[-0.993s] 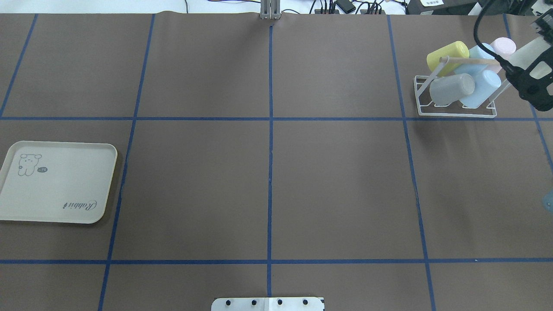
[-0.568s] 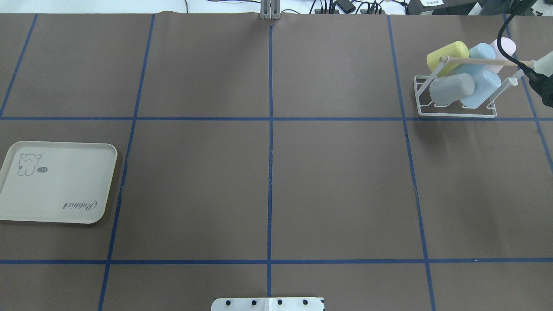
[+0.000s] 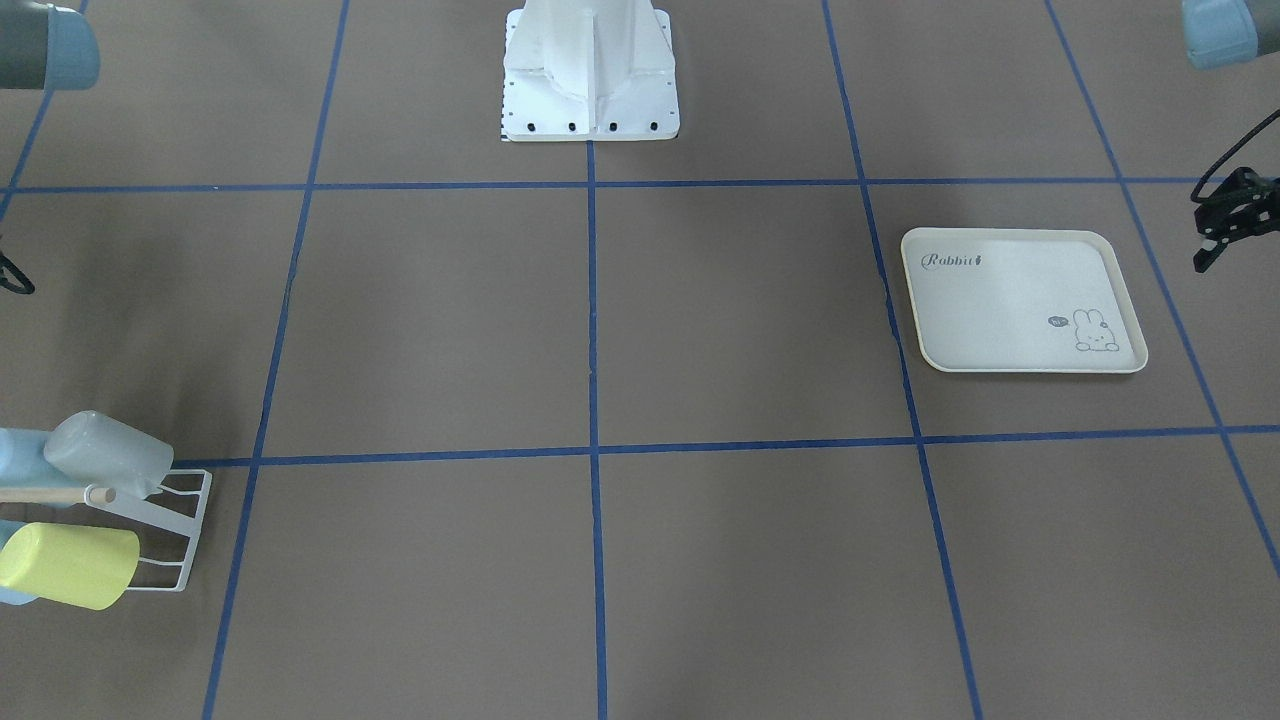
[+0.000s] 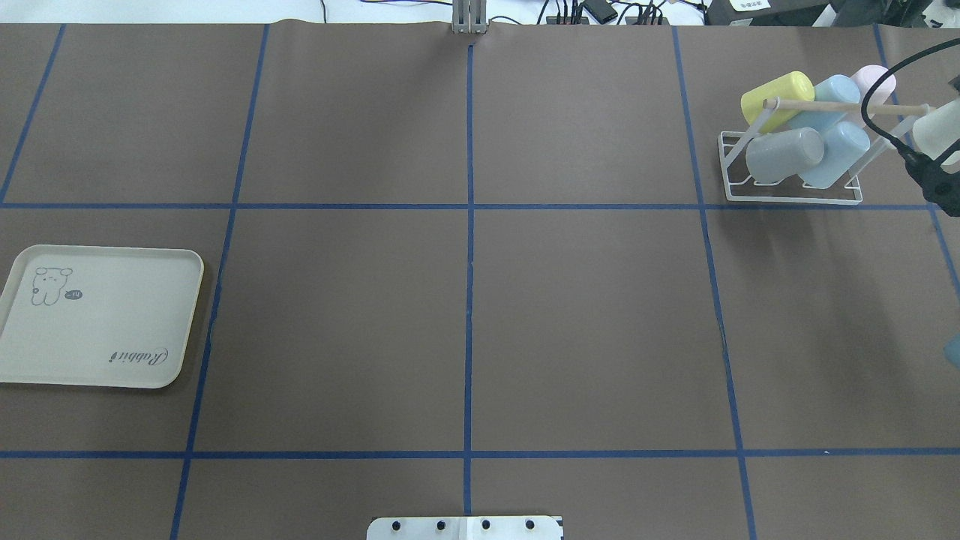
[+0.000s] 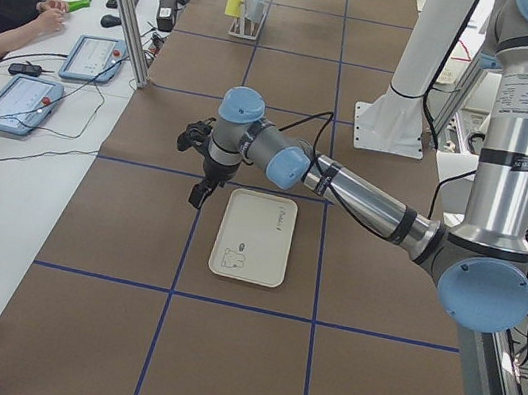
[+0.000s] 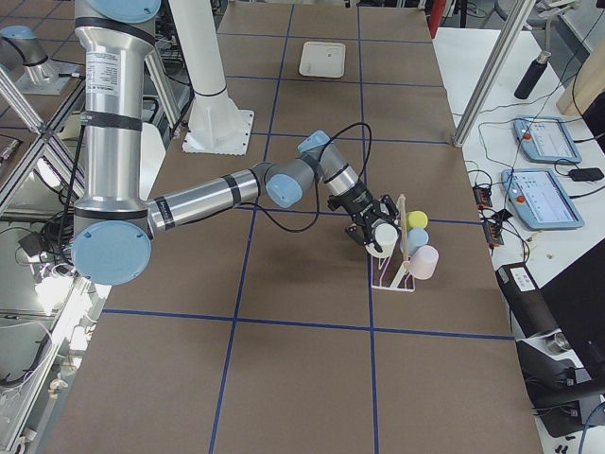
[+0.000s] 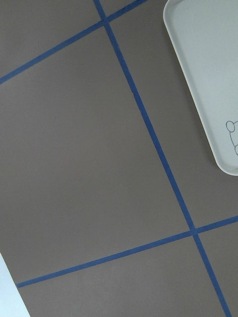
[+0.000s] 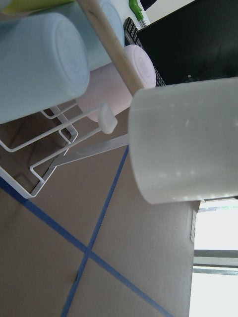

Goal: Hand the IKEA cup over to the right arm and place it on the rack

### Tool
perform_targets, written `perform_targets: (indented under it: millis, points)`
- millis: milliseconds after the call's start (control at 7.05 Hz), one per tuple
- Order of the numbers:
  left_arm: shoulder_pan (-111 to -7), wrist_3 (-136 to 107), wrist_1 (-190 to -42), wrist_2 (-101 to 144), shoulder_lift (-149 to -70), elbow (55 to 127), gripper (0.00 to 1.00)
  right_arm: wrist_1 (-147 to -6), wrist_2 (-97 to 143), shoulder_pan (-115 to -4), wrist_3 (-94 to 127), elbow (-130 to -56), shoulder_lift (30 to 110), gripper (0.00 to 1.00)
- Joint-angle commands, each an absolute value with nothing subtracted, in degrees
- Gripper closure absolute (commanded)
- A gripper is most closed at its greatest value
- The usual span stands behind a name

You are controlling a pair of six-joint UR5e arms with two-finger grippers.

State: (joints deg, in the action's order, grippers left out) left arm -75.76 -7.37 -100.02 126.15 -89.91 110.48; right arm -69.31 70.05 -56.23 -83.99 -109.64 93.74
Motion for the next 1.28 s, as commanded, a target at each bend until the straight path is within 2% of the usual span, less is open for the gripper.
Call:
perform_targets:
  millis: [0,1135]
  points:
    - [-75.76,-7.38,-100.02,126.21,-89.91,110.48,0.00,-69.08,67.24,-54.32,-84.55,-106.36,92.38,0.59]
    - [-75.76,-7.47,-100.02,126.30,-89.82,110.48,0.00,-69.08,67.06,-53.97,-84.81,-104.68,90.26,0.56]
